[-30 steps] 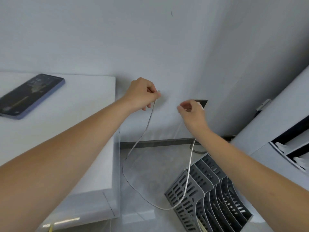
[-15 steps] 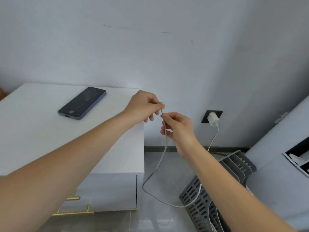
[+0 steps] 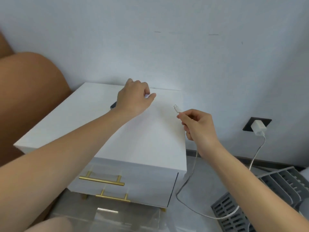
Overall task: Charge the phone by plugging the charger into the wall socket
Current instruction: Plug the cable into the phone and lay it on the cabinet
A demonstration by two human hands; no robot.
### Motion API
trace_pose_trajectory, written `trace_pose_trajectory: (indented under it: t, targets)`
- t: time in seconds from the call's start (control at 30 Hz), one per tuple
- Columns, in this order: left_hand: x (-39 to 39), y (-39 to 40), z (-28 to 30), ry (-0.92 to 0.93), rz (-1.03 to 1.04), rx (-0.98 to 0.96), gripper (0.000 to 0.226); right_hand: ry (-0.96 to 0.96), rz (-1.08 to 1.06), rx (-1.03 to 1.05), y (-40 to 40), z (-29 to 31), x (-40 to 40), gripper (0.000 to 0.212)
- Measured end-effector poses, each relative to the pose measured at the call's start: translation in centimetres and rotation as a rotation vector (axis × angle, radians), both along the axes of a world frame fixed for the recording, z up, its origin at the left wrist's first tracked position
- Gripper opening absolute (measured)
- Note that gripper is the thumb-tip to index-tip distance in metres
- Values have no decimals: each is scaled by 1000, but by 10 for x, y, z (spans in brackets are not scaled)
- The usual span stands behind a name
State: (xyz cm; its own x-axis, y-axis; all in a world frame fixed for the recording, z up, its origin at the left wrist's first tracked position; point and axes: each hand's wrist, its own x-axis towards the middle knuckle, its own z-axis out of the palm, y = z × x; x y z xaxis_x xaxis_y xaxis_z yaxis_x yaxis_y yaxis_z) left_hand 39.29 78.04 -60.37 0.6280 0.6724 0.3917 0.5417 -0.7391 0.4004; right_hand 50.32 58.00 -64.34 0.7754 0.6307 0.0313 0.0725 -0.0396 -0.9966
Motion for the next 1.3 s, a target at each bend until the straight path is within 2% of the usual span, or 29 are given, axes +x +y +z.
trace_pose_trajectory:
  t: [0.07, 0.1, 0.2, 0.27, 0.37, 0.43, 0.5, 0.63, 0.8, 1.0, 1.3]
  targets:
    - [-7, 16, -4, 162, 59, 92, 44, -59, 14, -25, 7, 0, -3, 19]
    - [-9, 22, -6, 247, 97, 78, 57, -88, 19, -36, 10, 0, -4, 20]
    - [-11, 33, -11, 389, 177, -97, 82, -160, 38, -60, 17, 2, -8, 22]
    - [-7, 38, -11, 418, 181, -106, 80, -199, 54, -71, 21, 2, -11, 23]
    - [0, 43, -1, 432, 169, -36, 64, -294, 53, -87, 23, 4, -18, 24]
    - [3, 43, 9, 435, 174, -87, 56, -342, 52, -84, 23, 6, -21, 22]
    - [6, 42, 19, 444, 182, -227, 55, -354, 63, -75, 22, 7, -23, 21]
    - [12, 27, 28, 318, 196, -557, 74, -356, 99, -41, 19, 7, -27, 25]
    - [26, 11, 35, 83, 158, -790, 80, -379, 88, -64, 18, 4, -31, 27]
    - [33, -1, 38, -18, 181, -917, 73, -417, 3, -62, 21, 2, -35, 28]
    - [29, -3, 42, -87, 183, -994, 71, -375, -68, -13, 21, 1, -36, 34]
